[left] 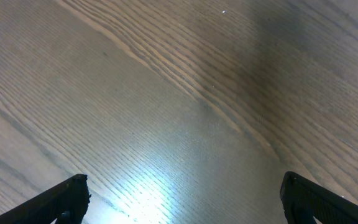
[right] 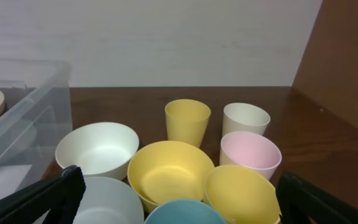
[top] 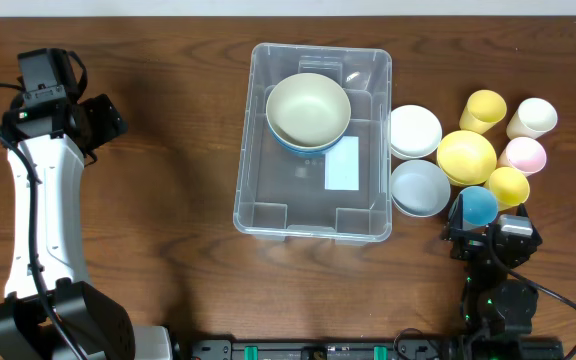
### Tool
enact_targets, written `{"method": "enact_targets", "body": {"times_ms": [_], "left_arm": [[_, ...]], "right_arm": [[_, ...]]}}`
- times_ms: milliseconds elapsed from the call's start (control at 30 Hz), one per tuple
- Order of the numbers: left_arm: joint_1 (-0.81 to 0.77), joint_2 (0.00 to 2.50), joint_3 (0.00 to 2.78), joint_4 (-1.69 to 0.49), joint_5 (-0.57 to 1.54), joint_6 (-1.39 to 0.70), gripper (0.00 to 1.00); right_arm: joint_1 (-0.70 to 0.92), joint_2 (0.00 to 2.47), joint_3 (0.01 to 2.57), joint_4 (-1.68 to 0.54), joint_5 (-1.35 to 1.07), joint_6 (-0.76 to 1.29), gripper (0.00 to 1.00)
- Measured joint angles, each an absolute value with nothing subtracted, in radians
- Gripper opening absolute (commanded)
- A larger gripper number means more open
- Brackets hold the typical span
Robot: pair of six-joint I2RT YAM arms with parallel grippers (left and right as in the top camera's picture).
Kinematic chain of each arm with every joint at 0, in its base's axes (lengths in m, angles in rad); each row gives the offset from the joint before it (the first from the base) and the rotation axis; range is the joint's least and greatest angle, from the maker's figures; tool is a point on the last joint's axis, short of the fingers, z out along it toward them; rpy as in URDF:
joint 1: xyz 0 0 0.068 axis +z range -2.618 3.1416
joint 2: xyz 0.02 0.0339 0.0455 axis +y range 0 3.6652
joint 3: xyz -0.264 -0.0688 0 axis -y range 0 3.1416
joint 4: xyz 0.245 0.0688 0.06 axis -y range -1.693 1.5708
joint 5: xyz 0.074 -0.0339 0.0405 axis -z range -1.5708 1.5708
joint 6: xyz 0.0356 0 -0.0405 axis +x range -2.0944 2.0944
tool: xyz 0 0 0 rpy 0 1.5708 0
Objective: Pack container
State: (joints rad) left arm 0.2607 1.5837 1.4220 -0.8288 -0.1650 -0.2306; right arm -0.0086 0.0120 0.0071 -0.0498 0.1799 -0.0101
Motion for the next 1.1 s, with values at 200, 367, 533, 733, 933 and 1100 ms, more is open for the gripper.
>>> {"method": "enact_targets", "body": {"times_ms": [200,367,533,733,933,1100], "left_arm": [[0.261,1.584,1.422,-0.829,-0.165,-0.231,0.98],[0.261,1.584,1.422,-0.829,-0.165,-0.231,0.98],[0.261,1.584,1.422,-0.829,-0.165,-0.231,0.98],[0.261,1.584,1.422,-0.83,-0.165,-0.231,0.98],[0.261,1.584,1.422,-0.829,-0.165,-0.231,0.98],[0.261,1.584,1.422,-0.829,-0.165,-0.231,0.98]], "right_arm": [[-0.009,0.012,0.007,-0.049,0.187,0.016,0.99],[-0.009,0.047,0.024,-0.044,0.234,0.052,0.99],[-0.022,0.155,0.151,-0.054,0.305,0.072,0.99],[-0.074,0.36,0.398,-0.15,0.338,0.081,0.99],[-0.137,0.574,0.677,-0.465,0.345,0.13,0.99],[-0.162,0.693,0.882,-0.679,0.34,0.157,0.99]]}}
